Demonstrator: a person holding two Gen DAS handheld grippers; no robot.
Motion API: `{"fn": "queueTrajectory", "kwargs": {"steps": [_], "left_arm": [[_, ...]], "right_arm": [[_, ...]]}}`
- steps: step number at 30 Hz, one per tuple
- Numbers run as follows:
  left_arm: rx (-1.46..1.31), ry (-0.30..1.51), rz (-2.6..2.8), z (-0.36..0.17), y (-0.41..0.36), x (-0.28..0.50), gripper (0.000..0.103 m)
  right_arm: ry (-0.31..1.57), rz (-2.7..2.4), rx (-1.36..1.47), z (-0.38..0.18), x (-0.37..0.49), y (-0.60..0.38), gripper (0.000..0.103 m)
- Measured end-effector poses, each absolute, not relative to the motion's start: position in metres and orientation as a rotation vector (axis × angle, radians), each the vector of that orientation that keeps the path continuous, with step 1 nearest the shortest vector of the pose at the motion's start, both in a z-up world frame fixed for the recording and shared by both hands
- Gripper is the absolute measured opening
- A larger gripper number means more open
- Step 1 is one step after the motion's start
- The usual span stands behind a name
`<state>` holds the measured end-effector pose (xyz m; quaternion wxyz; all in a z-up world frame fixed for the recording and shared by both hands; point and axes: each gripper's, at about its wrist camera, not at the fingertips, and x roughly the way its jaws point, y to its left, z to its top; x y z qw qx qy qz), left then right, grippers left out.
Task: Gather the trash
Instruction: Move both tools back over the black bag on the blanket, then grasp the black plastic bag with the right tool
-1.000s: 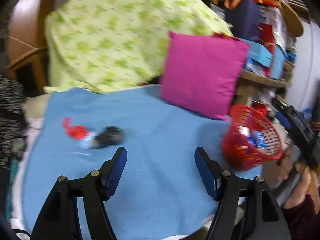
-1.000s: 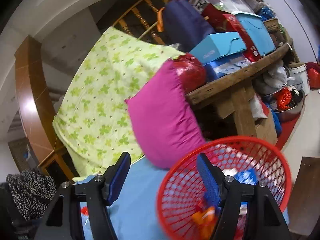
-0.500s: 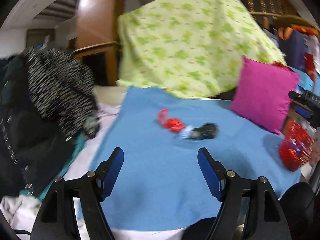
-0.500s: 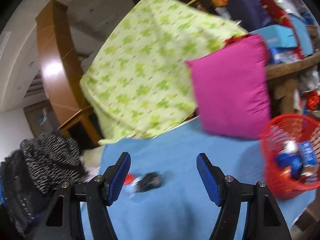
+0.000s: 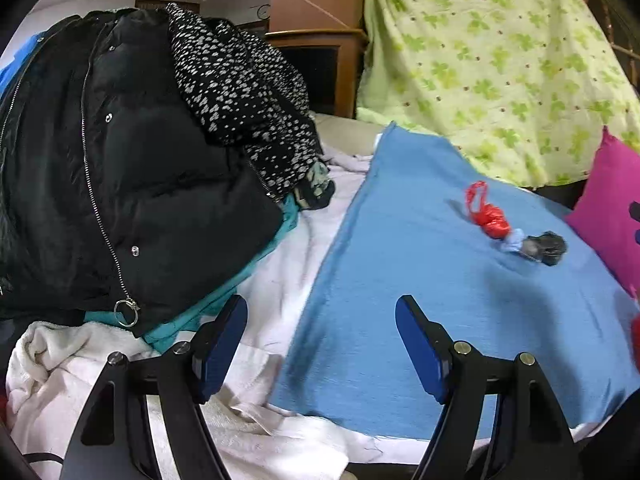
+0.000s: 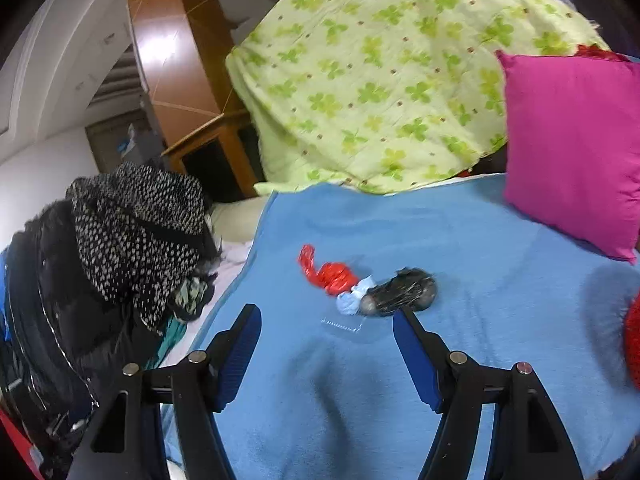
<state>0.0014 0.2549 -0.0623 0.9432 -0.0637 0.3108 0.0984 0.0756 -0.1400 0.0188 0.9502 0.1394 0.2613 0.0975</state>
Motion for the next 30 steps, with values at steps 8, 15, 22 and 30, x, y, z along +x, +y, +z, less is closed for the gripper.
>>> {"fn": "queueTrajectory", "kwargs": {"steps": [8, 15, 22, 30], "left_arm": [[-0.067, 0.686, 0.113, -0.077, 0.220, 0.038, 0.077], [-0.006, 0.764, -0.003, -0.096, 0.165, 0.087, 0.077], [0.032, 0.796, -0.071, -0.098, 0.132, 0.138, 0.077], [-0.023, 0.748, -0.172, -0.074, 0.107, 0.202, 0.077]], "right_arm": [[0.589, 0.176, 0.337, -0.011, 0.109, -0.176, 0.073], [0.659, 0.138, 0.364, -0.049, 0.146, -0.226, 0.073], [0.739, 0.205, 0.518, -0.079, 0.205, -0.245, 0.073], [0.792, 0.232, 0.685, -0.116, 0.262, -0.245, 0.073]]}}
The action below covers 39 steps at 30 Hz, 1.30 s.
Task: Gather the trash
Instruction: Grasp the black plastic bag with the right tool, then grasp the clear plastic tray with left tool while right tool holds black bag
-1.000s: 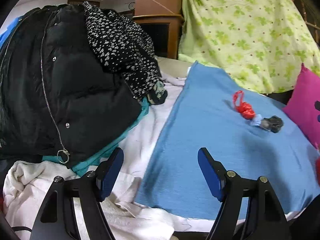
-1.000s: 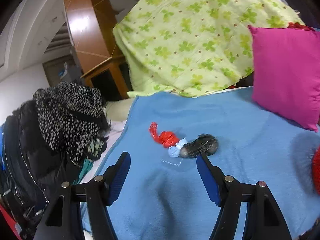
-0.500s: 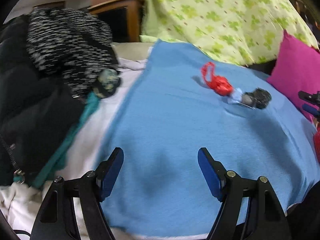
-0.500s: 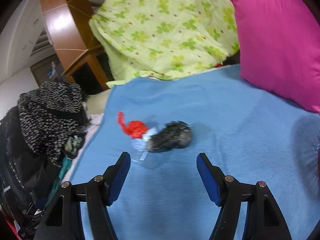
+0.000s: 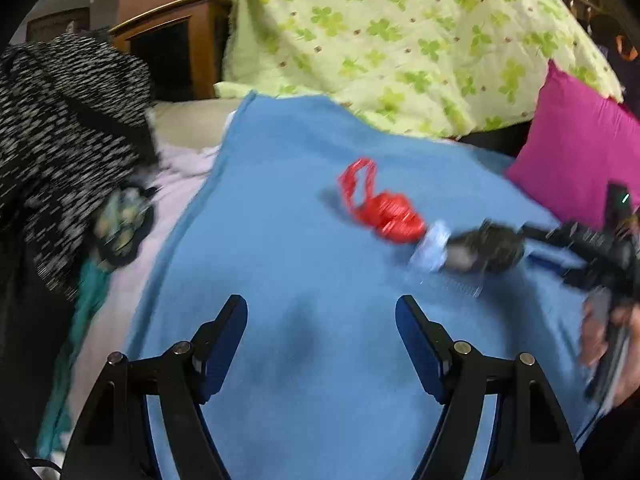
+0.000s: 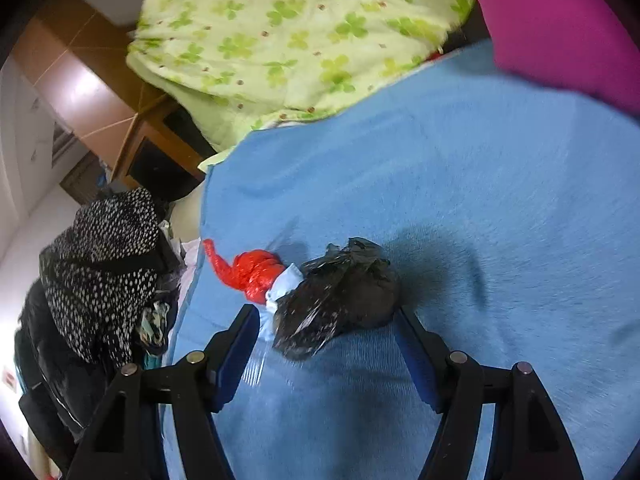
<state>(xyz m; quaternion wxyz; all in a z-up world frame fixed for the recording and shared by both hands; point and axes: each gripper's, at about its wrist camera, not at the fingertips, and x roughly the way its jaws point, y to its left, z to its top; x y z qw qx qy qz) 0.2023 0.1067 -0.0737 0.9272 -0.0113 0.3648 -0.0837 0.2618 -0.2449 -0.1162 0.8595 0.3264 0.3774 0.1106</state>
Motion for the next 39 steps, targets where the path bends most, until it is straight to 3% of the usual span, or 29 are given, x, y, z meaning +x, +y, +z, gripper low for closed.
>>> {"fn": "queueTrajectory", "kwargs": {"steps": [2, 9, 10, 11, 12, 14, 16, 18, 19, 34, 39], "left_arm": [[-0.057, 0.753, -0.211, -0.075, 0.093, 0.222, 0.077], [-0.268, 0.857, -0.305, -0.104, 0.051, 0.284, 0.077], [-0.281, 0.870, -0.302, -0.109, 0.048, 0.289, 0.077], [-0.296, 0.883, -0.303, -0.114, 0.044, 0.293, 0.077], [-0.318, 0.897, -0.309, -0.119, 0.040, 0.297, 0.076], [-0.345, 0.920, -0.323, -0.125, 0.034, 0.301, 0.076], [-0.359, 0.940, -0.334, -0.129, 0.028, 0.303, 0.070], [-0.362, 0.967, -0.347, -0.134, 0.023, 0.301, 0.051], [-0.360, 0.984, -0.351, -0.137, 0.020, 0.299, 0.050], [-0.319, 1.030, -0.407, -0.138, -0.009, 0.191, 0.050], [-0.217, 0.998, -0.450, -0.119, -0.026, 0.155, 0.056]], "right_arm": [[0.804, 0.222, 0.777, -0.129, 0.271, -0.252, 0.078], [0.869, 0.258, 0.855, -0.154, 0.295, -0.248, 0.077], [0.863, 0.260, 0.852, -0.155, 0.296, -0.247, 0.069], [0.870, 0.265, 0.835, -0.155, 0.297, -0.247, 0.049], [0.878, 0.267, 0.823, -0.156, 0.298, -0.247, 0.041], [0.860, 0.264, 0.823, -0.153, 0.294, -0.251, 0.038], [0.837, 0.261, 0.804, -0.146, 0.290, -0.256, 0.037], [0.806, 0.249, 0.788, -0.137, 0.284, -0.266, 0.036], [0.794, 0.244, 0.784, -0.133, 0.281, -0.272, 0.036], [0.706, 0.203, 0.749, -0.097, 0.229, -0.335, 0.036], [0.685, 0.209, 0.752, -0.087, 0.209, -0.348, 0.036]]}}
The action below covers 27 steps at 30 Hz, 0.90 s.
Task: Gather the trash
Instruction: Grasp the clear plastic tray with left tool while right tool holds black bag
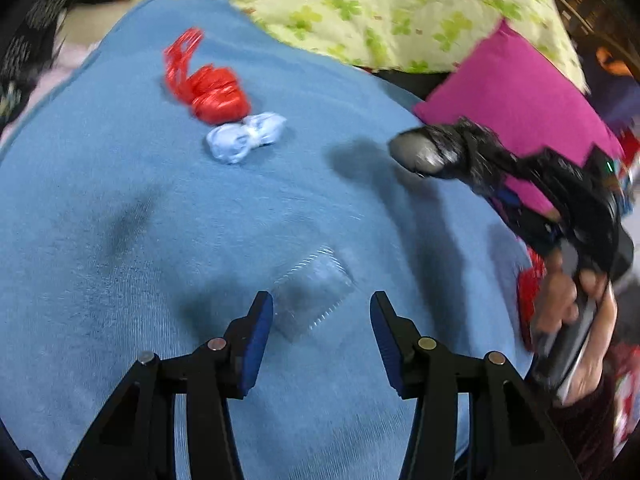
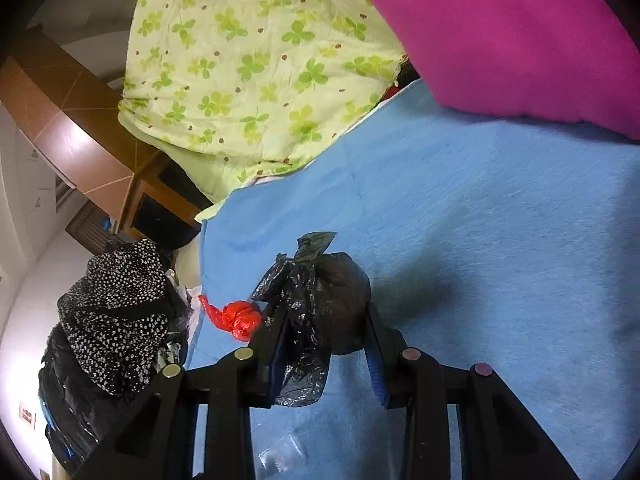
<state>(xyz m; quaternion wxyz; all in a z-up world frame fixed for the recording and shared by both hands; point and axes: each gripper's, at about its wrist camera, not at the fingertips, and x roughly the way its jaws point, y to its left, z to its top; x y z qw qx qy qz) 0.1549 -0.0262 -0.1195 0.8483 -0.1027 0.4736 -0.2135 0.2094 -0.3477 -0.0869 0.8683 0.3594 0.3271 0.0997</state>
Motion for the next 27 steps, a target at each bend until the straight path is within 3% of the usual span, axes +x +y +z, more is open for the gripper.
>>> {"fn": "queueTrajectory", "kwargs": {"steps": [3, 9, 24, 25, 27], "left_arm": [[-0.126, 0.943, -0.439, -0.105, -0.034, 0.142, 0.070], [0.050, 0.834, -0.392, -0.097, -0.040, 0.133, 0.082], [0.056, 0.906, -0.415, -0.133, -0.064, 0.153, 0.081], [0.052, 0.907, -0.416, -0.133, -0.065, 0.154, 0.080], [0.046, 0.922, -0.416, -0.134, -0.066, 0.155, 0.066]], "right_arm": [[0.670, 0.207, 0.752, -0.082, 0.197, -0.357, 0.036], [0.657, 0.203, 0.747, -0.078, 0.175, -0.371, 0.036], [0.631, 0.190, 0.677, -0.065, 0.158, -0.384, 0.036], [0.629, 0.189, 0.677, -0.065, 0.157, -0.386, 0.036], [0.624, 0.193, 0.672, -0.063, 0.154, -0.388, 0.036]]}}
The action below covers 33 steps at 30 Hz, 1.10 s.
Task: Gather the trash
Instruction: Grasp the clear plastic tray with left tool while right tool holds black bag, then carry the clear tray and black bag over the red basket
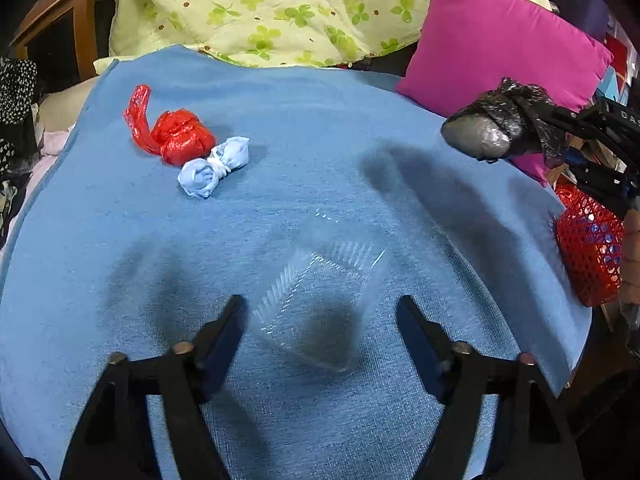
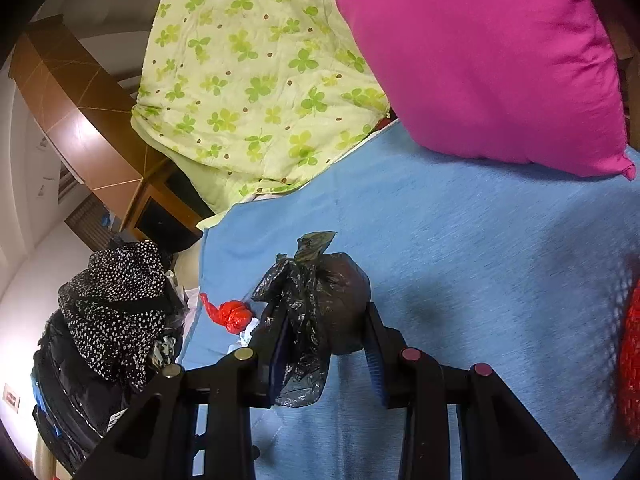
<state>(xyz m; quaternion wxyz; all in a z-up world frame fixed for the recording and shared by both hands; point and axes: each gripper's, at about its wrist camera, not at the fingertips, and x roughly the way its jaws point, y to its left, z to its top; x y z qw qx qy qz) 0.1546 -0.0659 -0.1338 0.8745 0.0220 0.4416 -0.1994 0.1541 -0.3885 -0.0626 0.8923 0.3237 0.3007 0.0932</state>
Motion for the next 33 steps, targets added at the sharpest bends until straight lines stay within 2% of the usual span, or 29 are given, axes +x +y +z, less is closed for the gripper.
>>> {"fn": "queueTrajectory", "kwargs": {"steps": [1, 6, 12, 33], "left_arm": [[0.048, 0.932, -0.414, -0.135, -0.067, 0.154, 0.061], [0.060, 0.938, -0.399, -0.134, -0.072, 0.152, 0.059], [0.055, 0.913, -0.390, -0.116, -0.080, 0.144, 0.058], [0.081, 0.684, -0.369, -0.003, -0.113, 0.074, 0.059]], "right_arm": [[0.617, 0.193, 0.668, -0.061, 0.152, -0.390, 0.036], [0.595, 0.186, 0.652, -0.054, 0.144, -0.395, 0.036], [0.557, 0.185, 0.634, -0.045, 0.131, -0.400, 0.036], [0.302, 0.153, 0.477, 0.017, 0.046, -0.395, 0.036]]}}
